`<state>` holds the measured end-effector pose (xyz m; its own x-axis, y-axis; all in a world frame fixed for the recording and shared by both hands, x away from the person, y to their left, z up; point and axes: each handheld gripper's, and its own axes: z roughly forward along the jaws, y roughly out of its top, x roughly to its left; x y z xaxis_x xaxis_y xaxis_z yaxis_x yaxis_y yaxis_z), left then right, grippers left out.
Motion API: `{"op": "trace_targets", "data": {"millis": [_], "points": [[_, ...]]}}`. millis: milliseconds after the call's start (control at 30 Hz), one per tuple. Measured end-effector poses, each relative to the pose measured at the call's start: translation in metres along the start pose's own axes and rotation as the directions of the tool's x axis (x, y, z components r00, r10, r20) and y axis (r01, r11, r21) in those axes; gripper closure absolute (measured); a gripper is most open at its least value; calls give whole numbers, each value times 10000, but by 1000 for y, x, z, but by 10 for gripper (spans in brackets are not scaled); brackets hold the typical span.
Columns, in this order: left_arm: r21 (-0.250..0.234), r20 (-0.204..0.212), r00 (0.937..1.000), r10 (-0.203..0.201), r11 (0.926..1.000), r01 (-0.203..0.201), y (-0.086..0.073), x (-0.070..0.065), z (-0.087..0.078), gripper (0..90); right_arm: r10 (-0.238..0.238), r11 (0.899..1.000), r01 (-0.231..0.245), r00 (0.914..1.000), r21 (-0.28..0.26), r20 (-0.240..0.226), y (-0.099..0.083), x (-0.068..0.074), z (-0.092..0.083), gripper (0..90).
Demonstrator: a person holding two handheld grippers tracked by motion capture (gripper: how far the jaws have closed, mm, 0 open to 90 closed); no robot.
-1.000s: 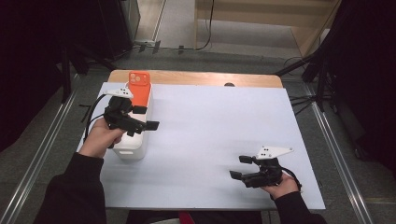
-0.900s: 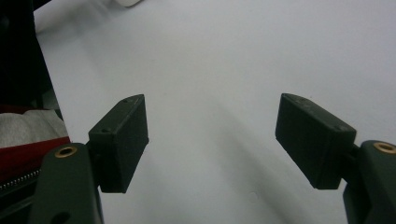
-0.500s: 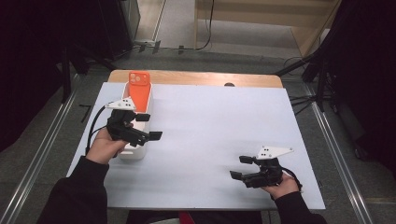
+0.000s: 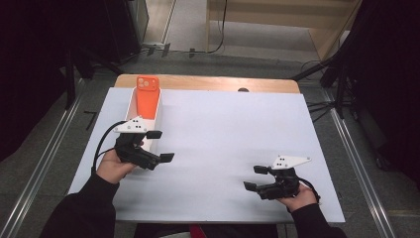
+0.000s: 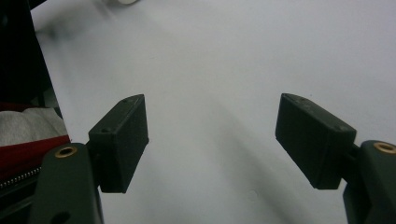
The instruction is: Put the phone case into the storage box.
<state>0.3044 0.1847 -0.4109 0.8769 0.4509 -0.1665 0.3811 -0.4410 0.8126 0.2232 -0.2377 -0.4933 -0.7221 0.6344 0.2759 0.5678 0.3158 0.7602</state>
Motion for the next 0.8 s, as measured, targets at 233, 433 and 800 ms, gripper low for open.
{"op": "trace_targets", "data": {"millis": [233, 433, 800], "points": [[103, -35, 9999, -148, 9998, 149, -11, -6, 2, 72, 4, 10000, -4, 10000, 11, 5, 0, 0, -1, 241], [162, -85, 9999, -82, 9998, 83, -20, -10, -2, 72, -20, 9999, 20, 10000, 101, -42, 0, 0, 1, 241], [314, -19, 9999, -160, 9994, 160, -35, -18, -3, 72, -28, 10000, 28, 10000, 58, -33, 0, 0, 1, 241]]}}
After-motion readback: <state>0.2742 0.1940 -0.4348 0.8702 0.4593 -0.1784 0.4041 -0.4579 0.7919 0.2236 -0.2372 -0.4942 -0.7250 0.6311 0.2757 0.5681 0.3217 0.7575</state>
